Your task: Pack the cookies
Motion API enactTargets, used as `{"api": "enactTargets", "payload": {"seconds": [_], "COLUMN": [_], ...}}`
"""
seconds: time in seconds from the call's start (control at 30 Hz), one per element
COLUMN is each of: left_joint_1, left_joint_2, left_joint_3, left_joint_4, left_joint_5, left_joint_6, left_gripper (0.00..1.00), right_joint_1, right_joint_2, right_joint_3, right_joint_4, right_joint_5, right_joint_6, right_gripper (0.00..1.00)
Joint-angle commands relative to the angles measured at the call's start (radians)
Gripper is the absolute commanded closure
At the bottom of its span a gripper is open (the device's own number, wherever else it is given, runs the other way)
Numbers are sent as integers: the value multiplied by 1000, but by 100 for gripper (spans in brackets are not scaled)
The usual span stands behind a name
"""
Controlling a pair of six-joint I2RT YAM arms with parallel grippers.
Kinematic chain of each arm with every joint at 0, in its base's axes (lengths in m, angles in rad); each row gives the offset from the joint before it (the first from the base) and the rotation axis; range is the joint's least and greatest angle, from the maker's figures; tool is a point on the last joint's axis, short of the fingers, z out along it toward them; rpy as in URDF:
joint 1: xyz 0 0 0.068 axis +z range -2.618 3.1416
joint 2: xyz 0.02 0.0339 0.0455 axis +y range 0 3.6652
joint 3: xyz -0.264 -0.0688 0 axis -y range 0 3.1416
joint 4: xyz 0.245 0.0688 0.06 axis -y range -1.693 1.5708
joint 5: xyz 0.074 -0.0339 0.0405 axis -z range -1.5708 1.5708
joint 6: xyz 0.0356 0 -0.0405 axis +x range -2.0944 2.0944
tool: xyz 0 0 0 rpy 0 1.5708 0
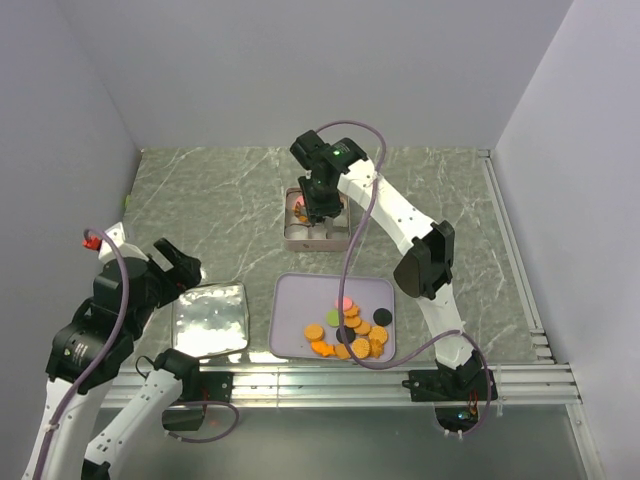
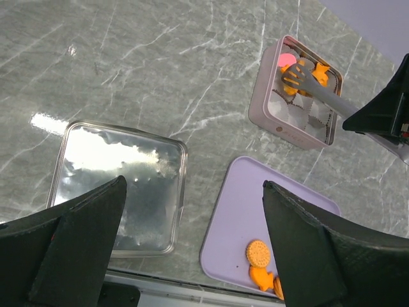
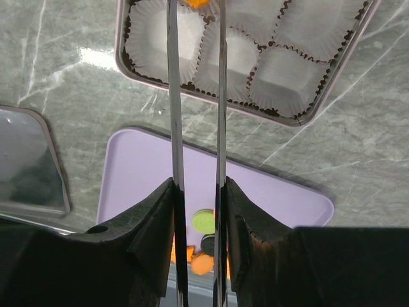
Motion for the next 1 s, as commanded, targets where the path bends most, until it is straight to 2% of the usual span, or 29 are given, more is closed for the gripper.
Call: {"api": "enactTargets", "payload": {"seconds": [0.0, 0.5, 0.97], "left_joint_1": [-2, -2, -2], "left_joint_2": [27, 56, 9], "left_joint_3": [22, 12, 4], "left_joint_4": [59, 85, 77], "left_joint_5": [-15, 5, 18], "left_joint_6": [43, 69, 75], "left_gripper": [6, 6, 4], "right_joint_1": [-7, -16, -13], "right_joint_2": [15, 16, -107], "right_joint_3": [57, 65, 56], "right_joint_4": [25, 22, -4], "right_joint_5": [-3, 0, 6], "right_joint_6": [-15, -9, 38], "right_gripper": [66, 51, 50]}}
